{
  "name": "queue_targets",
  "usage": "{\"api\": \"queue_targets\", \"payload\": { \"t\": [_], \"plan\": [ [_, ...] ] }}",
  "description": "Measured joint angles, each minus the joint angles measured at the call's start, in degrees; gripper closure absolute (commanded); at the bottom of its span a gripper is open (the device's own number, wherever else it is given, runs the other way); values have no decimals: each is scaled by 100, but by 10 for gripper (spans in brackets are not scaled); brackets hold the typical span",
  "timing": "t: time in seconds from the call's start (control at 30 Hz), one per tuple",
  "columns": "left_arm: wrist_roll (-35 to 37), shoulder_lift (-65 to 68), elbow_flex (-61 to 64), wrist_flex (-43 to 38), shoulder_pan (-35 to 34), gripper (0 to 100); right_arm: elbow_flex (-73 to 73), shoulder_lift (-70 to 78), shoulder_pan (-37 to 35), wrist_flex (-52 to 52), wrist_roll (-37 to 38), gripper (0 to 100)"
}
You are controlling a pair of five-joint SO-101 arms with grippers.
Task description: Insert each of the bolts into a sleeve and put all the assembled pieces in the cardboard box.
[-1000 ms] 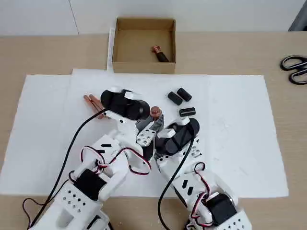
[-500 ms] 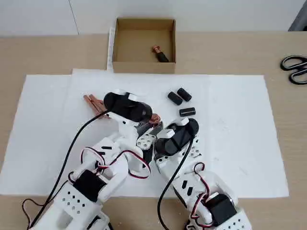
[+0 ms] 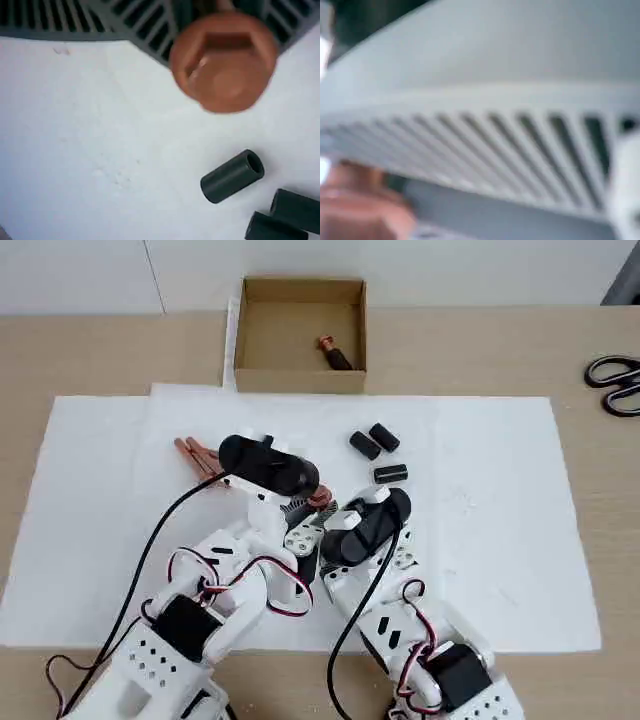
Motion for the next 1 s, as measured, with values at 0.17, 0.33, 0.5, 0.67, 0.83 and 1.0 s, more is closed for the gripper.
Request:
{"api": "queue_targets", "payload": {
  "t": [0.17,0.33,0.5,0.67,0.83,1.0],
  "plan": [
    [0,0,0,35,70,991,9,0,0,0,0,995],
    [0,0,35,79,290,913,18,0,0,9,-9,995],
    [-44,-9,18,281,264,865,18,0,9,9,0,995],
    [-44,0,35,369,255,825,18,-9,9,9,9,995],
    [-44,35,-149,747,237,767,18,-9,9,9,9,995],
    [-44,35,-782,1547,246,754,18,-9,9,9,9,995]
  ]
}}
